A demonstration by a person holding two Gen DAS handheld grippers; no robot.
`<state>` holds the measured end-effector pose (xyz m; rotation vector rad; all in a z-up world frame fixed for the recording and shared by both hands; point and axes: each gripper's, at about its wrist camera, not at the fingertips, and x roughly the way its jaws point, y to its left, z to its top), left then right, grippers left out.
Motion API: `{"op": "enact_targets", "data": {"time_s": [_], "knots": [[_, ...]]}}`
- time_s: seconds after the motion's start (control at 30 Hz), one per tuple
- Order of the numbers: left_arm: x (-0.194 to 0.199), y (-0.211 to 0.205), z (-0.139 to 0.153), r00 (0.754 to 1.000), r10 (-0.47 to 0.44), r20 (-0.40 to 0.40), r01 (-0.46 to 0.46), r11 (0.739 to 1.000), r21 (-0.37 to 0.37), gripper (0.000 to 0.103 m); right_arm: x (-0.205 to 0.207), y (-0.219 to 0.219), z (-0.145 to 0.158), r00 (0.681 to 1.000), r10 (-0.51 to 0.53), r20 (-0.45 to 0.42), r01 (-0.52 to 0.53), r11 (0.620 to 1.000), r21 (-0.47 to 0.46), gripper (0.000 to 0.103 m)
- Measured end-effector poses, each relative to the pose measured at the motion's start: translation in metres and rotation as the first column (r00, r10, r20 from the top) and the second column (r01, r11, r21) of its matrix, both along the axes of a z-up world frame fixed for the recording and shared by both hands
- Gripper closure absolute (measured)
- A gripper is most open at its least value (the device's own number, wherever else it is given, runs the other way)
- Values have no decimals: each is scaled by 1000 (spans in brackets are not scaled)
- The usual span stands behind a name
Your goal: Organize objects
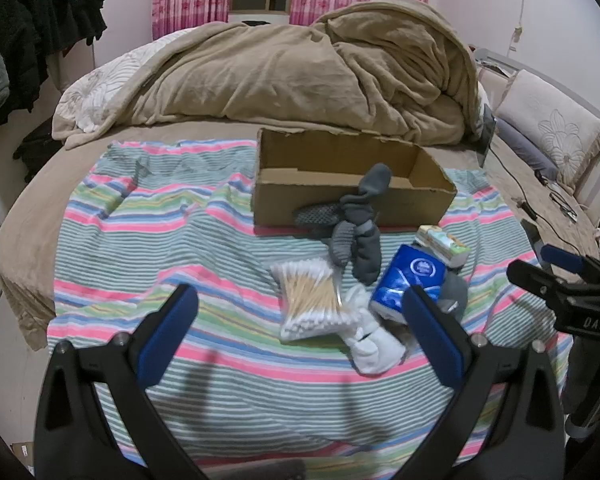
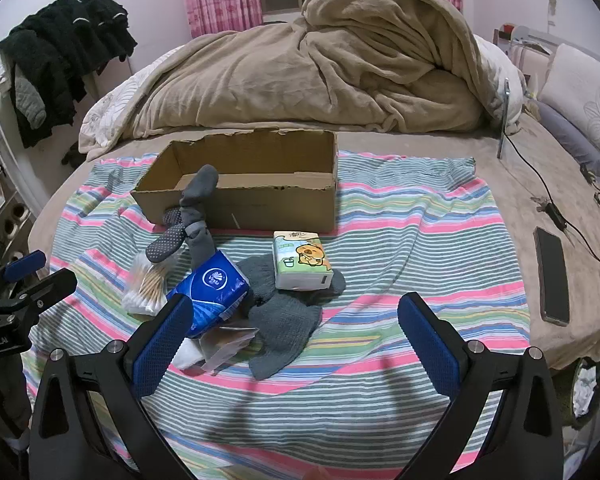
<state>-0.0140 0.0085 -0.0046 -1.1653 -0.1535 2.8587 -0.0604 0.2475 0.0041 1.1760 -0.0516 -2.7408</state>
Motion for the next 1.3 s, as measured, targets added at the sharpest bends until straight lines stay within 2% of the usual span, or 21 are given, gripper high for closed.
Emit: {"op": "enact_targets", "data": {"time_s": [1.3], "knots": [[-2,5,0,1000,-29,0,29,1000,7,1,-2,0,0,1000,-1,2,1,1000,0,0]]}}
